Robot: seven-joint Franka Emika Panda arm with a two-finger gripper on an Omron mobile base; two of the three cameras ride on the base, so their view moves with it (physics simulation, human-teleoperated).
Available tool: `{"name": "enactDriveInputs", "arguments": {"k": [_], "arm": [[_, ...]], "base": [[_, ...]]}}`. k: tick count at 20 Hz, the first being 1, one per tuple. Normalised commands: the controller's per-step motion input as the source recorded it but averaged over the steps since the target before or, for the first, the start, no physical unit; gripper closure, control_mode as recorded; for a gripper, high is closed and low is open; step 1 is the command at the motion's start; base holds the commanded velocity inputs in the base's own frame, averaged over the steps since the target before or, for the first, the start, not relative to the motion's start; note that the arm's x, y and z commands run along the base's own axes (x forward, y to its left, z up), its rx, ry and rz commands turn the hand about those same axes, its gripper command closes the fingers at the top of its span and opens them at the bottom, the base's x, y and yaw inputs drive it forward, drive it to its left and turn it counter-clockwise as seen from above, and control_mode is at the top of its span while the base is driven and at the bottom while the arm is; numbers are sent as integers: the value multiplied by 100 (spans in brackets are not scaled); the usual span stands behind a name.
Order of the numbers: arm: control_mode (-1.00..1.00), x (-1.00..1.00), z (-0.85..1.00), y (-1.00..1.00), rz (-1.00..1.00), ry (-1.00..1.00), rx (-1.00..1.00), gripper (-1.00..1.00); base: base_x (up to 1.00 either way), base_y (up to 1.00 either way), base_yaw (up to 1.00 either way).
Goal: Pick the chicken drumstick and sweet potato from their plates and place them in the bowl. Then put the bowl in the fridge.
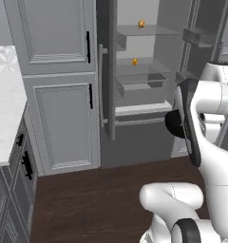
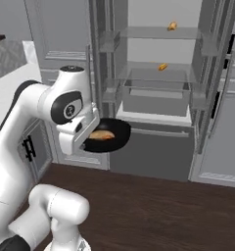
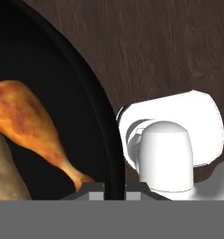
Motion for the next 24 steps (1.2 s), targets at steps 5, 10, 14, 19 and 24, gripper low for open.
{"name": "enactDriveInputs", "arguments": {"k": [5, 10, 14, 19, 24], "arm": [[100, 0, 0, 0, 0, 0, 0, 100], [100, 0, 0, 0, 0, 0, 0, 100], [100, 0, 0, 0, 0, 0, 0, 100], [100, 0, 0, 0, 0, 0, 0, 100], [100, 0, 0, 0, 0, 0, 0, 100]], "base": [[50, -47, 11], [31, -72, 15], [7, -68, 12], [63, -5, 1], [98, 0, 0]]}}
